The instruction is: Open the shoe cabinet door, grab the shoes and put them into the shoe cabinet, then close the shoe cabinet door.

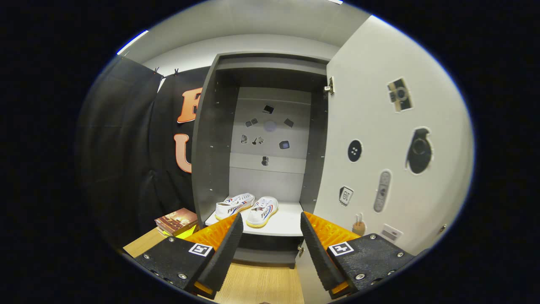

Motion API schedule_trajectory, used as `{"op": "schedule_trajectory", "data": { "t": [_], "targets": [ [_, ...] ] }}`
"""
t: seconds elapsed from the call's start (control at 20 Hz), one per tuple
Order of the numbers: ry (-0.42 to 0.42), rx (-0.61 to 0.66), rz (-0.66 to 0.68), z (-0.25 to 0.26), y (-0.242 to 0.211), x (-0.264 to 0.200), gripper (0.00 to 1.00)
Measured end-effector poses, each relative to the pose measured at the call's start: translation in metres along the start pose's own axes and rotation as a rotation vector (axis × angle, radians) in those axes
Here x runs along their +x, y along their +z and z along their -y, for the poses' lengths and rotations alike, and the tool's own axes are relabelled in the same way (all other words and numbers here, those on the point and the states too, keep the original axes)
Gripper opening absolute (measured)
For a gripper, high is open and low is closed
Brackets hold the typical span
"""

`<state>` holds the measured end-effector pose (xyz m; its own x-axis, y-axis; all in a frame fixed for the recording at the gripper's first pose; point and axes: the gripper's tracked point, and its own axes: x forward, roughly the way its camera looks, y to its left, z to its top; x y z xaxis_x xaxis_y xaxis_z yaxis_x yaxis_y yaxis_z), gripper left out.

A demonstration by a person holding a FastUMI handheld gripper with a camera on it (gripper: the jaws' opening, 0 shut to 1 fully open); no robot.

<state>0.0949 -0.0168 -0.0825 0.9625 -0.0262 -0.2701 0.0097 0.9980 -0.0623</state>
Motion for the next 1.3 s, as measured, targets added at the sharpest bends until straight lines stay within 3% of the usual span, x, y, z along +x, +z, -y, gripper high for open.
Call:
{"op": "schedule_trajectory", "data": {
  "t": [0.25,0.45,0.55,0.9,1.3],
  "targets": [
    [0.022,-0.006,0.006,0.028,-0.007,-0.060,0.85],
    [0.128,0.009,-0.011,0.026,-0.018,-0.111,0.85],
    [0.139,0.040,-0.012,0.038,-0.020,-0.125,0.85],
    [0.048,0.051,-0.050,0.107,-0.037,-0.155,0.85],
    [-0.021,0.070,-0.082,0.183,-0.059,-0.144,0.85]
  ]
}}
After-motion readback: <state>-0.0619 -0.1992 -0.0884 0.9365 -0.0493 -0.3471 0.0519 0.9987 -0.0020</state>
